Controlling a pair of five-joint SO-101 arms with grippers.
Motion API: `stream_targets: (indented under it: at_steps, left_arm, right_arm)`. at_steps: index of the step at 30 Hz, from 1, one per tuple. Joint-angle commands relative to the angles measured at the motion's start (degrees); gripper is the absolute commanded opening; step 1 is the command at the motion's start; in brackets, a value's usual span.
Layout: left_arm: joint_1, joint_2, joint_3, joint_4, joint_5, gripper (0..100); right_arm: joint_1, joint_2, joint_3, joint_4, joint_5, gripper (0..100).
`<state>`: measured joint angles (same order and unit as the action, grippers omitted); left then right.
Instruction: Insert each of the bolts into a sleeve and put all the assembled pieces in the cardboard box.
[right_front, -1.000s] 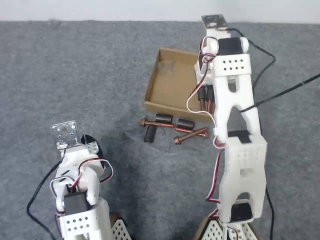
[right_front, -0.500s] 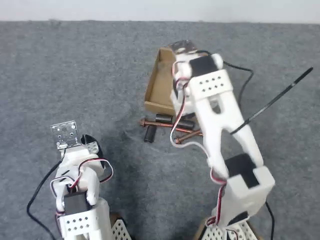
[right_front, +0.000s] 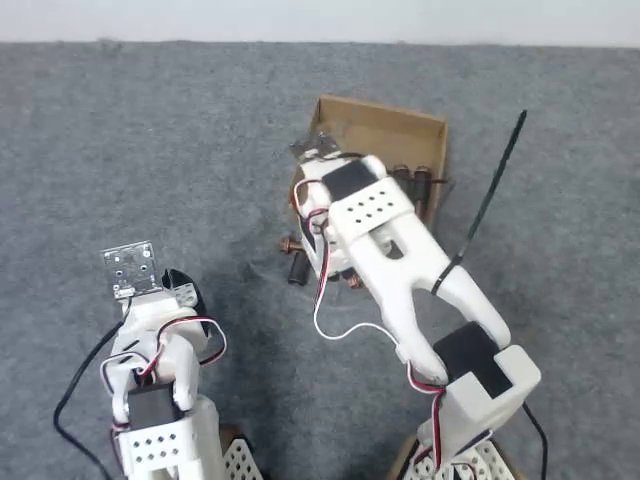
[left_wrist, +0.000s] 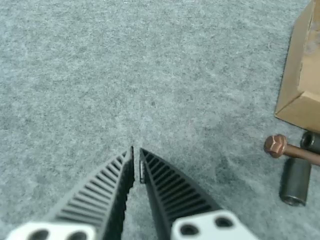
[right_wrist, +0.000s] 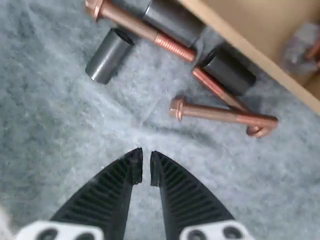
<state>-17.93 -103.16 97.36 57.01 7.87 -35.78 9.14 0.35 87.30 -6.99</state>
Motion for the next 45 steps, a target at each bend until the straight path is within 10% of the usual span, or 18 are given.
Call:
stream_targets:
  at_steps: [1, 10, 45]
  left_arm:
    - [0.2, -1.3, -0.8, -0.1, -0.7, 1]
    - [0.2, -1.3, -0.8, -0.1, -0.7, 1]
    - [0.2, -1.3, -0.8, -0.2, -0.8, 2]
  right_arm:
    - [-1.8, -4.3, 0.3, -3.7, 1.1, 1.2]
    - [-4.6, -4.3, 5.3, -15.1, -13.5, 16.3]
    - [-8.7, 3.1, 12.7, -34.2, -18.0, 14.3]
